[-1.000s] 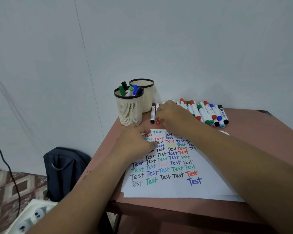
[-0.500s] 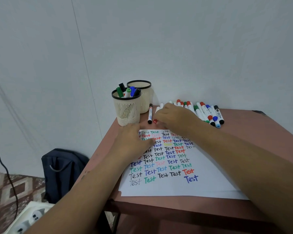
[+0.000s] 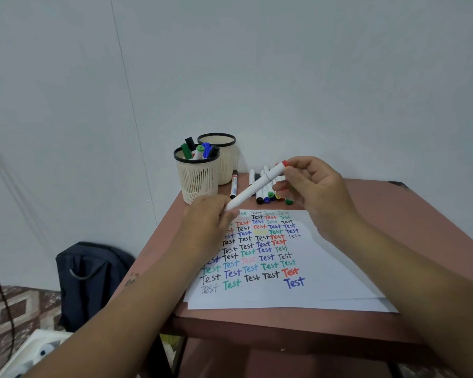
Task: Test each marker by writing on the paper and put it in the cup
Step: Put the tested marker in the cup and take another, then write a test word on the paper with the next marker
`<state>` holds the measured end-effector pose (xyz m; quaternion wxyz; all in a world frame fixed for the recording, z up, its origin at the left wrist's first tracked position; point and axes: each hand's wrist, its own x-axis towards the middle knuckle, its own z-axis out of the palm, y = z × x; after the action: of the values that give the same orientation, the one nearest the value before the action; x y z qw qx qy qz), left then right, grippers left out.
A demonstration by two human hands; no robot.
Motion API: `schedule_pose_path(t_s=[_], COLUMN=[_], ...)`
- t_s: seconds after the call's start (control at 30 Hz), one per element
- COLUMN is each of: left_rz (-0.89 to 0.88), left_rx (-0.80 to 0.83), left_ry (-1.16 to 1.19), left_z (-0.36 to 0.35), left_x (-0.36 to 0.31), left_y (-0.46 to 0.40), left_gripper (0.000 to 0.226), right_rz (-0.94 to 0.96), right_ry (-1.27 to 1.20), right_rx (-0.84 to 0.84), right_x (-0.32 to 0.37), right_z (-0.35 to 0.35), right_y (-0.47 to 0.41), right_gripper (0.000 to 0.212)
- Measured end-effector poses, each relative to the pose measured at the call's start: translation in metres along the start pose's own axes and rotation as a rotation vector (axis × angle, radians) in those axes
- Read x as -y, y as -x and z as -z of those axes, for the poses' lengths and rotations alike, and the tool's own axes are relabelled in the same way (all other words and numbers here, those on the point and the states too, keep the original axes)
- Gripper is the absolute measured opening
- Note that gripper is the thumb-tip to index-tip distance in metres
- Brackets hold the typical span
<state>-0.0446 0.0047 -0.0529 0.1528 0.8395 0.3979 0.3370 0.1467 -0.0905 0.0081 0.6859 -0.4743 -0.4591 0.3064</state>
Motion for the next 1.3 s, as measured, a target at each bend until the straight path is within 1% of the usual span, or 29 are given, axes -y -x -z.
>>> schedule_pose_path(t_s=[0.03,0.07,0.1,0.13,0.17,0.2,0.23,0.27,0.3,0.33,0.37,0.43,0.47,0.53,0.6,0.63,0.7,0.77,0.87,0.97,1.03,1.2,1.3], left_rz=[0.005,0.009,0.008,-0.006,-0.026,-0.052,-0.080,-0.109,-0.131,-0.147,-0.149,-0.122,-0.095,-0.049,-0.061,-0.086,-0.171,-0.228,-0.254,-0.314,-0.332,-0.244,-0.181], left_rx=[0.008,0.013,0.010,0.000,-0.006,-0.011,-0.016,-0.026,-0.043,-0.065,-0.085,-0.122,-0.133,-0.142,-0.130,-0.115,-0.088,-0.057,-0.045,-0.091,-0.085,-0.083,-0.043], left_ry=[0.006,0.016,0.021,0.018,0.004,-0.013,-0.031,-0.042,-0.044,-0.040,-0.035,-0.014,0.017,0.108,0.122,0.106,0.085,0.109,0.143,0.115,0.115,0.106,0.141], left_z=[0.000,0.001,0.001,0.001,0.002,0.002,0.002,0.003,0.003,0.004,0.004,0.006,0.007,0.005,0.003,0.002,0.001,0.000,-0.001,0.003,0.005,0.007,0.008], left_x=[-0.001,-0.001,-0.002,-0.002,-0.002,-0.003,-0.004,-0.004,-0.004,-0.005,-0.006,-0.006,-0.005,-0.003,0.000,0.001,0.002,0.001,0.002,0.000,-0.005,-0.004,-0.004], left_y=[0.000,0.001,0.001,0.001,0.001,0.001,0.001,0.000,0.001,0.002,0.003,0.007,0.009,0.010,0.009,0.009,0.008,0.009,0.010,0.011,0.014,0.019,0.019], left_gripper=[0.008,0.008,0.008,0.008,0.009,0.011,0.012,0.013,0.014,0.014,0.014,0.020,0.031,0.055,0.067,0.069,0.066,0.059,0.047,0.036,0.037,0.040,0.043], right_rz=[-0.004,0.027,0.107,0.241,0.432,0.655,0.852,0.996,1.089,1.141,1.150,1.094,1.023,0.792,0.557,0.449,0.264,0.168,0.062,-0.020,-0.082,-0.203,-0.213], right_ry=[0.057,0.202,0.421,0.680,0.949,1.198,1.402,1.541,1.625,1.664,1.670,1.587,1.485,1.215,0.958,0.843,0.640,0.477,0.263,0.153,0.106,0.042,0.046], right_rx=[-0.006,-0.016,-0.025,-0.020,0.004,0.034,0.051,0.059,0.062,0.061,0.059,0.057,0.074,0.133,0.115,0.087,0.069,0.084,0.086,0.108,0.119,0.124,0.125], right_x=[-0.003,-0.006,-0.010,-0.014,-0.018,-0.022,-0.026,-0.030,-0.037,-0.041,-0.044,-0.045,-0.044,-0.036,-0.027,-0.022,-0.015,-0.011,-0.008,-0.007,-0.007,-0.007,-0.005], right_z=[0.003,0.007,0.013,0.017,0.019,0.019,0.018,0.014,0.010,0.006,0.003,0.000,-0.001,-0.006,-0.010,-0.012,-0.015,-0.016,-0.017,-0.017,-0.018,-0.014,-0.011], right_y=[-0.001,-0.002,-0.004,-0.005,-0.005,-0.006,-0.005,-0.004,-0.003,-0.002,-0.003,-0.007,-0.008,-0.006,0.003,0.007,0.013,0.016,0.019,0.021,0.022,0.023,0.025], right_gripper=[0.011,0.017,0.027,0.040,0.050,0.052,0.049,0.042,0.033,0.023,0.014,0.005,0.005,0.007,0.010,0.014,0.016,0.017,0.020,0.017,0.012,0.018,0.012])
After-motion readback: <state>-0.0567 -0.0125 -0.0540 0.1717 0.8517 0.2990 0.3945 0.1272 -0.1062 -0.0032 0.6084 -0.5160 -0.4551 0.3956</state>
